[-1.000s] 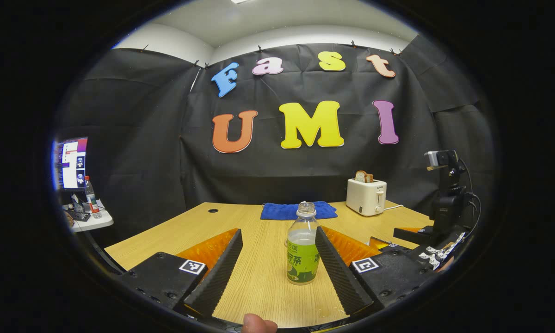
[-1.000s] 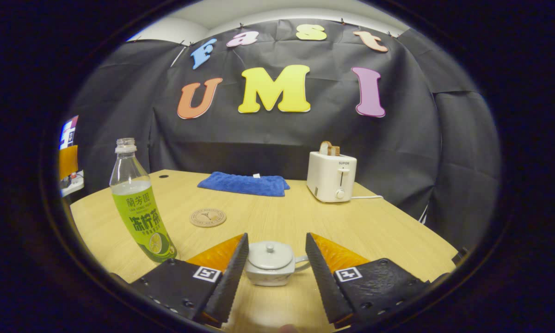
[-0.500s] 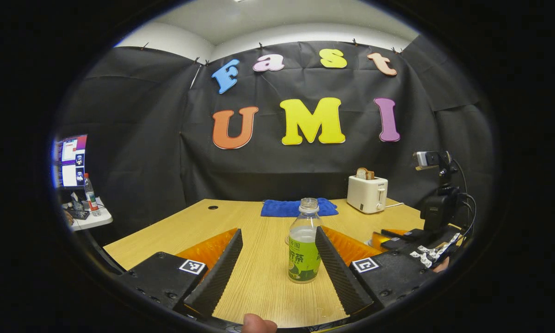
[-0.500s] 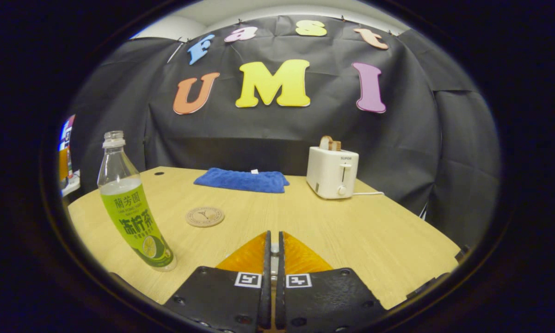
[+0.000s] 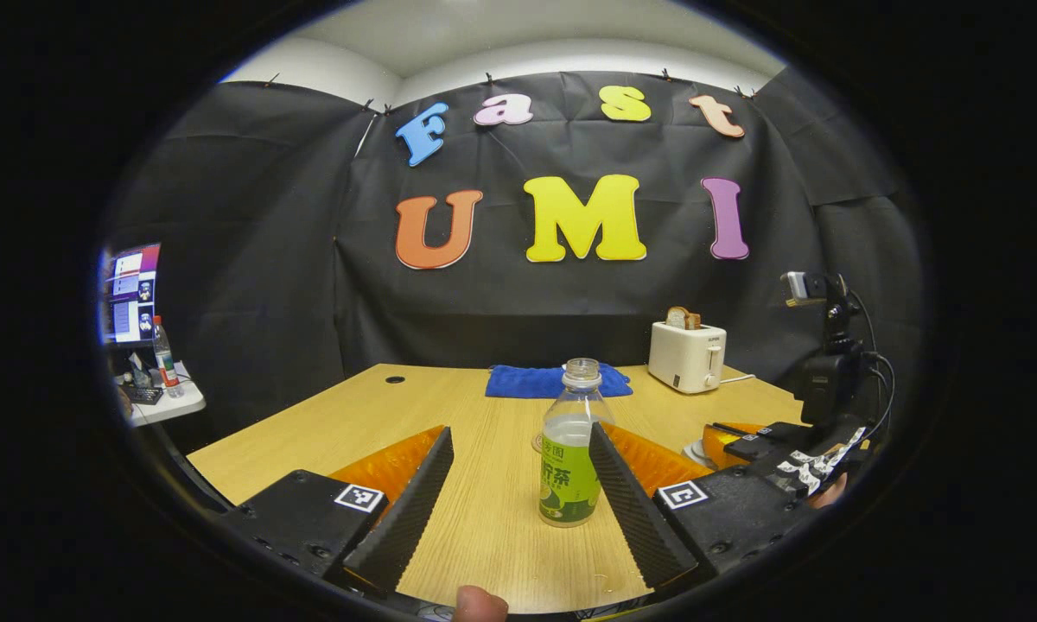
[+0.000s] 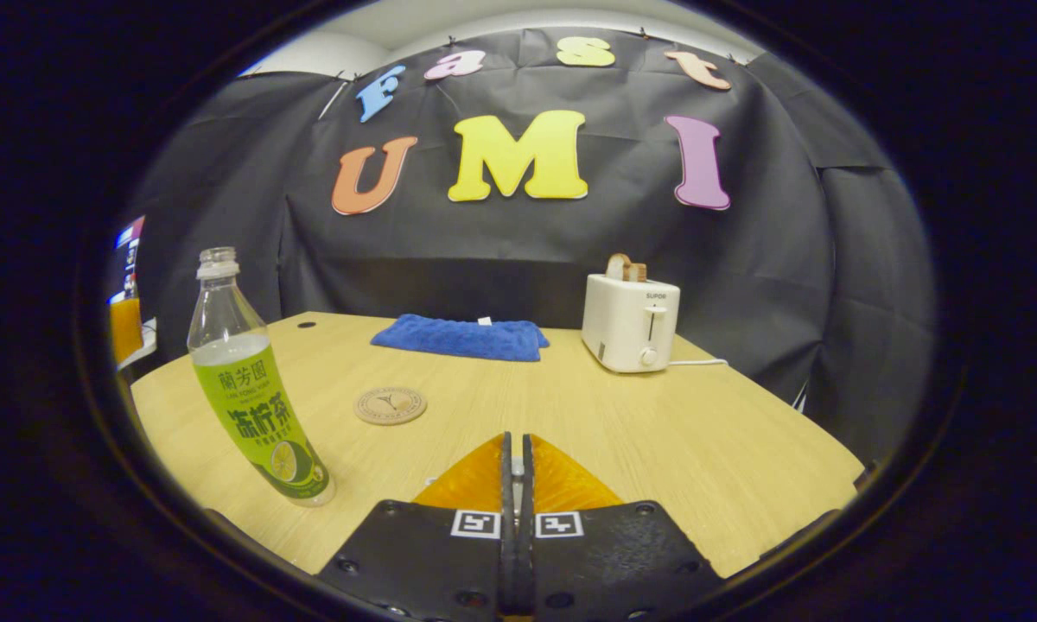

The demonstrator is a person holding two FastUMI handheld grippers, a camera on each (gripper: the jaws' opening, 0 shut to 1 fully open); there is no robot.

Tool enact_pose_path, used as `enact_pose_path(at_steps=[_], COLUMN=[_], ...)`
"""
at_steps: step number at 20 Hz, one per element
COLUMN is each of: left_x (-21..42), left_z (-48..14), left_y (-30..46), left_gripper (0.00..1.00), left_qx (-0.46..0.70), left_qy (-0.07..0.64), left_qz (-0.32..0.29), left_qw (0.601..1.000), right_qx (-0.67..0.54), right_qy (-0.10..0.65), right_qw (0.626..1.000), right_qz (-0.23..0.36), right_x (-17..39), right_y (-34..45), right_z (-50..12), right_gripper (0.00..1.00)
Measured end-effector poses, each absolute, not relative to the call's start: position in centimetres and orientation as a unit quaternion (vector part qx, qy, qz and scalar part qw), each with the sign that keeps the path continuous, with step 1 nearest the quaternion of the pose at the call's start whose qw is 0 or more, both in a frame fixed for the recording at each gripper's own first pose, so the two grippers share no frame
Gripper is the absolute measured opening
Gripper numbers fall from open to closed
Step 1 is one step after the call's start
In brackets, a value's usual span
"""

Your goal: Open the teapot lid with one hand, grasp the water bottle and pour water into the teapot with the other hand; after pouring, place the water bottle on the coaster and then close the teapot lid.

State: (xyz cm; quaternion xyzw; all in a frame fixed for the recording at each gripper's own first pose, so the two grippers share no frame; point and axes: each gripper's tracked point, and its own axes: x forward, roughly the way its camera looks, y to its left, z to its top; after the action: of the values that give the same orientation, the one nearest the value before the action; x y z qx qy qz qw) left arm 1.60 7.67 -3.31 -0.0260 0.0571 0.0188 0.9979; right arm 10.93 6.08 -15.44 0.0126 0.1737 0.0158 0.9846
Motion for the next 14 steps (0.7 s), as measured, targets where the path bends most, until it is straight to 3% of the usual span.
enact_pose_path(at_steps=[7, 14], left_x=[2.4, 4.4], left_z=[-7.4, -11.3], left_y=[4.0, 3.6], left_gripper=[0.99, 0.99], left_qx=[-0.045, -0.051], left_qy=[0.094, 0.132], left_qz=[-0.036, -0.025], left_qw=[0.994, 0.99], right_qx=[0.031, 0.013], right_qy=[0.143, 0.118], right_qw=[0.989, 0.992], right_qz=[0.038, 0.04], right_x=[10.8, 9.0], right_y=[6.1, 4.5], right_z=[-13.5, -10.9], right_gripper=[0.0, 0.0])
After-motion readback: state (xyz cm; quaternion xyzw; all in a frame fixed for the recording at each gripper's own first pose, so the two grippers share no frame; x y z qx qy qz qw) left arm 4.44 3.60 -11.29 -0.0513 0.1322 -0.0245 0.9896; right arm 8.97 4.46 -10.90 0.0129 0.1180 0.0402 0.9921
